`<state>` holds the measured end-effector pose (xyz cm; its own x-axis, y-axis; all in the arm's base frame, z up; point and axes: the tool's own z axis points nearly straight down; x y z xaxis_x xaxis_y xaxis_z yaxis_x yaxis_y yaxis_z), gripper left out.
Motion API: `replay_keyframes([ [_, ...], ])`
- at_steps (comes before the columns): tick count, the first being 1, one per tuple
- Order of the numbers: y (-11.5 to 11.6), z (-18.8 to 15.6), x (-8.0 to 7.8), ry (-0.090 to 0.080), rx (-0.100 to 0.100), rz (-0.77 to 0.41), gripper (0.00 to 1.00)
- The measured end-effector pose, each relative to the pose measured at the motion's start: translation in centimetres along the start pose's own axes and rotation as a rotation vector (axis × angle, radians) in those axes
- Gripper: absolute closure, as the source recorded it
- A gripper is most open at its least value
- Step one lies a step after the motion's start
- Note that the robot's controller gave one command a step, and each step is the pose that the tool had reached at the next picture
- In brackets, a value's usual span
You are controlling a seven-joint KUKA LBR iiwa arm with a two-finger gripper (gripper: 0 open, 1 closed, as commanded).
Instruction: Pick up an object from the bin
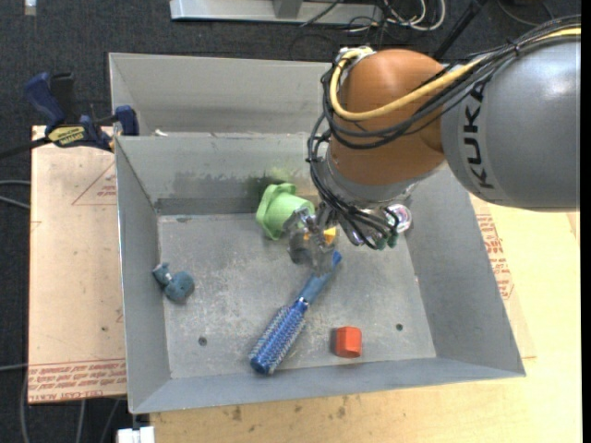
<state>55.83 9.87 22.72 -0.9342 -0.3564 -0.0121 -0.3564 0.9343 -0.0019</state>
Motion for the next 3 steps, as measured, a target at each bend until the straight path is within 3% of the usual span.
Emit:
replay_keyframes([
  [1, -1.9, 5.3, 3.8, 0.014, -0.005, -0.276, 1.00],
  [2, -1.8, 5.2, 3.7, 0.011, -0.005, -0.276, 0.00],
  [3, -1.1, 15.2, 1.8, 0.014, -0.009, -0.554, 0.00],
])
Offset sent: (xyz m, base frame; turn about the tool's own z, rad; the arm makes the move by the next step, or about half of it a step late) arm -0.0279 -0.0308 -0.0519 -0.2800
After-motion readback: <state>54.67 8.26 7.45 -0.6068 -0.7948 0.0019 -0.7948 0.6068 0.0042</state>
